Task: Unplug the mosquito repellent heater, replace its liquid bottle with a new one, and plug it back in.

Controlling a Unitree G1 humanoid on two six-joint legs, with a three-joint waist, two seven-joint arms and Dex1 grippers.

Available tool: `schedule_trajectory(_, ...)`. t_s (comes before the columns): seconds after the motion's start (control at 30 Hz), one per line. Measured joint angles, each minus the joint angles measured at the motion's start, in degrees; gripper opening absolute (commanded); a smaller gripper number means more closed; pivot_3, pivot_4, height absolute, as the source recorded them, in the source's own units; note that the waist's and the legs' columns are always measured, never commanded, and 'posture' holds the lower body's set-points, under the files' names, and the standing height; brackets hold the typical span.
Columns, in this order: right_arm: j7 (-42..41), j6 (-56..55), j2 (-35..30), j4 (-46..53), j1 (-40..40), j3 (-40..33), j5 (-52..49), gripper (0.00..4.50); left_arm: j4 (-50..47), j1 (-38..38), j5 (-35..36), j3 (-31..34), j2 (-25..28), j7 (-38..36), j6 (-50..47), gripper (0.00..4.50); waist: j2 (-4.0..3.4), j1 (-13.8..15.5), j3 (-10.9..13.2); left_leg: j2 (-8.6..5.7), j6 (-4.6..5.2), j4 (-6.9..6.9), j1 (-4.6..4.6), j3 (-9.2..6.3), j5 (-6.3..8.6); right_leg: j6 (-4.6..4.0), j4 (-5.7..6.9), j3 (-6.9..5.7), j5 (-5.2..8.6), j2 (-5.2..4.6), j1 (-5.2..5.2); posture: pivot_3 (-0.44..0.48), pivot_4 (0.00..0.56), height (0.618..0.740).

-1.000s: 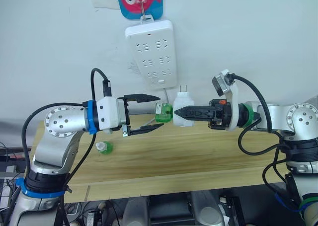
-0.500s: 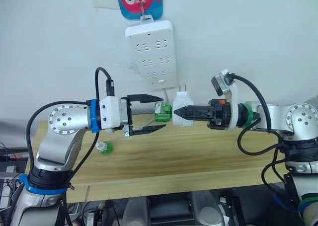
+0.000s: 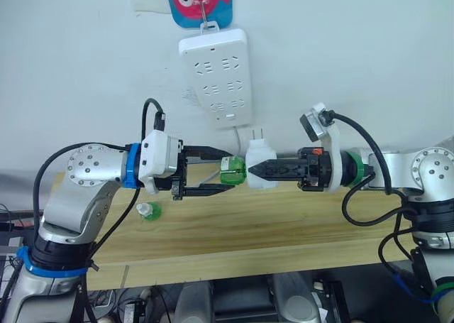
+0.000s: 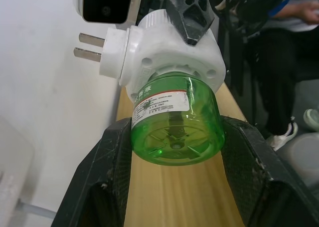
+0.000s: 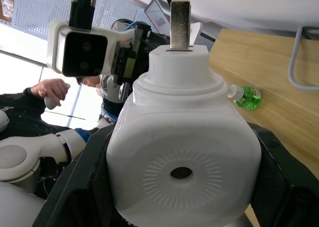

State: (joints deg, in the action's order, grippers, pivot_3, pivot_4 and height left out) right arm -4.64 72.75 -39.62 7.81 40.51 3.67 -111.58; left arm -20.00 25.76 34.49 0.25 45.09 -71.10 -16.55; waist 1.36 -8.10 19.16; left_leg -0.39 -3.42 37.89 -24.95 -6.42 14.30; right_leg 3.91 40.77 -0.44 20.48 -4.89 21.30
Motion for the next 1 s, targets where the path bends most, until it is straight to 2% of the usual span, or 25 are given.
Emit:
schedule_trajectory(0.33,-0.4,-1.02,-2.16,2.84,0.45,2.66,-0.56,2.99,-1.43,2.03,9.12,0.21,4.42,-0.7,-16.16,2.24,0.0,-0.01,0.0,0.01,0.0,-0.02,0.0,0.0,0.0,0.0,-0.02,0.0,0.0,0.0,0.02,-0.209,0.313,0.74)
schedule_trajectory(0.43,-0.33,-1.15,-3.09,3.38,1.06,2.9,-1.08,2.99,-1.51,3.73,14.48,0.51,5.41,1.03,-24.67,2.24,0.0,-0.01,0.0,0.02,0.01,-0.01,0.0,-0.03,0.0,0.0,-0.02,0.0,0.0,0.0,0.02,-0.212,0.316,0.74)
schedule_trajectory(0.73,-1.19,-2.25,-4.64,4.1,1.49,2.89,-1.69,2.99,1.35,10.17,31.16,2.54,6.16,10.78,-49.22,2.24,0.01,-0.12,0.01,0.01,0.0,-0.02,0.0,0.0,0.0,0.0,-0.02,0.0,0.0,0.01,0.04,-0.211,0.325,0.74)
schedule_trajectory(0.87,-2.36,-2.25,-4.71,4.78,1.74,3.37,-1.7,2.99,6.52,13.45,41.2,2.83,6.51,15.97,-60.65,2.24,0.01,-0.09,0.01,0.01,0.0,-0.01,0.0,0.0,0.0,0.0,0.0,0.01,0.0,0.02,0.06,-0.209,0.329,0.74)
schedule_trajectory(1.0,-3.06,-2.58,-4.79,5.21,2.51,3.88,-1.7,2.99,11.84,15.74,49.32,2.81,6.49,21.04,-67.6,2.24,0.0,-0.1,0.02,0.02,-0.03,-0.01,0.02,0.01,-0.02,0.01,0.01,0.03,0.0,0.02,0.09,-0.207,0.333,0.74)
